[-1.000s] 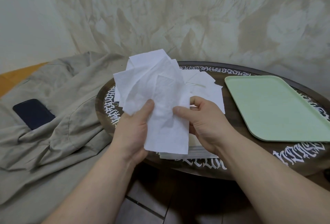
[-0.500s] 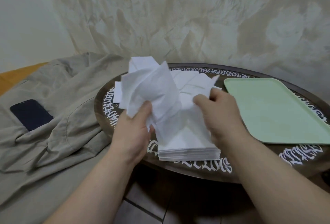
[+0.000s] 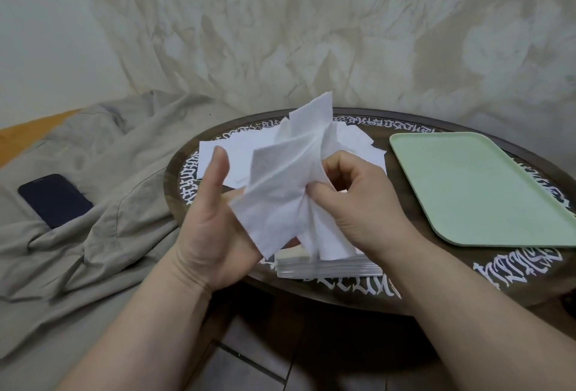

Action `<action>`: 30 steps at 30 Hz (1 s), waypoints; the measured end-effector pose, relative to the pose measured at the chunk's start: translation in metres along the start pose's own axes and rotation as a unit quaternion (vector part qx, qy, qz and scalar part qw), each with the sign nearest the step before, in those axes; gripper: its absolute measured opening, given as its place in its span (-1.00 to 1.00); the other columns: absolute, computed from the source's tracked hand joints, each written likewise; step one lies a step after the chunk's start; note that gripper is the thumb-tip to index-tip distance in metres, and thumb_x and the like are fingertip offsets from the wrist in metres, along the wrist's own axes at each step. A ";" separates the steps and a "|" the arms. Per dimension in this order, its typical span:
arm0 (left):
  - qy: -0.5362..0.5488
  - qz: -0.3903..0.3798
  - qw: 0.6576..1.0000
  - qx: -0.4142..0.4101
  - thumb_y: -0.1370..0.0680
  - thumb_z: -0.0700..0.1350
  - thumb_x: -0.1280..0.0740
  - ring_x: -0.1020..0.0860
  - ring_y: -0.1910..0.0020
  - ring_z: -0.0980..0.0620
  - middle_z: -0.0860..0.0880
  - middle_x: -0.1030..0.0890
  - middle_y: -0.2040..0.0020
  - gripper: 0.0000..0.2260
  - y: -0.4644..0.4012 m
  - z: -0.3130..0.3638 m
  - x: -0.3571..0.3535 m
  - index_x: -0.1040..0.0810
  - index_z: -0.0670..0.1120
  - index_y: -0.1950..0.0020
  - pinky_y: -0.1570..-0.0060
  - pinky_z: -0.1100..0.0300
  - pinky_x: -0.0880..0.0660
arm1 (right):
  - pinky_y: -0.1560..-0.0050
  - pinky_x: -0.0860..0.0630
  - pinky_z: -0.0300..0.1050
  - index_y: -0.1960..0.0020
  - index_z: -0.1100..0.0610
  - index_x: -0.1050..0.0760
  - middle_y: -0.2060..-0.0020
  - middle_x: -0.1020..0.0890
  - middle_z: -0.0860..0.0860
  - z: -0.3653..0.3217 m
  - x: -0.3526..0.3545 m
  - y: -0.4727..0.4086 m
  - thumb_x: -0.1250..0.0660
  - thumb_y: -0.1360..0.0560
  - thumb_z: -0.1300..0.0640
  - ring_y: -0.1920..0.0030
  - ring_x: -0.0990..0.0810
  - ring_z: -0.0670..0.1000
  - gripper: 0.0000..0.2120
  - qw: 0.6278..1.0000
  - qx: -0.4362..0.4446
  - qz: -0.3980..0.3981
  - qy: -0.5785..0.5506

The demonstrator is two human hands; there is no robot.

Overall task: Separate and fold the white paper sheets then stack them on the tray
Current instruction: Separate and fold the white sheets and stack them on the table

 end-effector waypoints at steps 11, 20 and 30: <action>0.012 0.049 0.999 0.017 -0.32 0.24 -0.52 -0.57 -0.26 -0.14 -0.20 -0.57 -0.30 -0.29 0.002 0.000 0.005 -0.56 -0.14 -0.34 -0.18 0.00 -0.55 | 0.19 -0.40 -0.21 0.31 -0.11 -0.49 0.27 -0.58 -0.08 -0.008 -0.009 0.004 -0.34 -0.41 0.31 0.27 -0.47 -0.13 -0.68 0.988 0.049 -0.042 0.141; -0.058 0.157 0.985 0.050 -0.33 -0.18 -0.27 -0.61 0.01 -0.17 -0.23 -0.63 -0.06 -0.67 0.006 -0.003 0.030 -0.69 -0.19 -0.02 0.02 0.03 -0.54 | -0.01 -0.50 -0.13 0.24 -0.07 -0.59 0.19 -0.58 -0.12 -0.006 -0.011 0.005 -0.35 -0.41 0.32 0.11 -0.54 -0.13 -0.72 0.986 0.044 -0.063 0.146; -0.100 0.296 0.949 -0.030 -0.64 -0.18 -0.22 -0.70 0.09 -0.07 -0.13 -0.72 0.04 -0.83 0.006 0.001 0.031 -0.58 -0.18 -0.12 0.14 0.09 -0.64 | 0.26 -0.39 -0.23 0.32 0.02 -0.40 0.42 -0.51 -0.09 -0.019 -0.004 0.008 -0.39 -0.43 0.14 0.32 -0.46 -0.09 -0.78 0.976 0.085 0.056 0.191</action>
Point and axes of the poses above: each hand's wrist, its own y-axis away from the middle knuckle, its own x-axis out of the back of the hand, z = x × y, the point moved 7 cm from there along -y, towards the middle knuckle
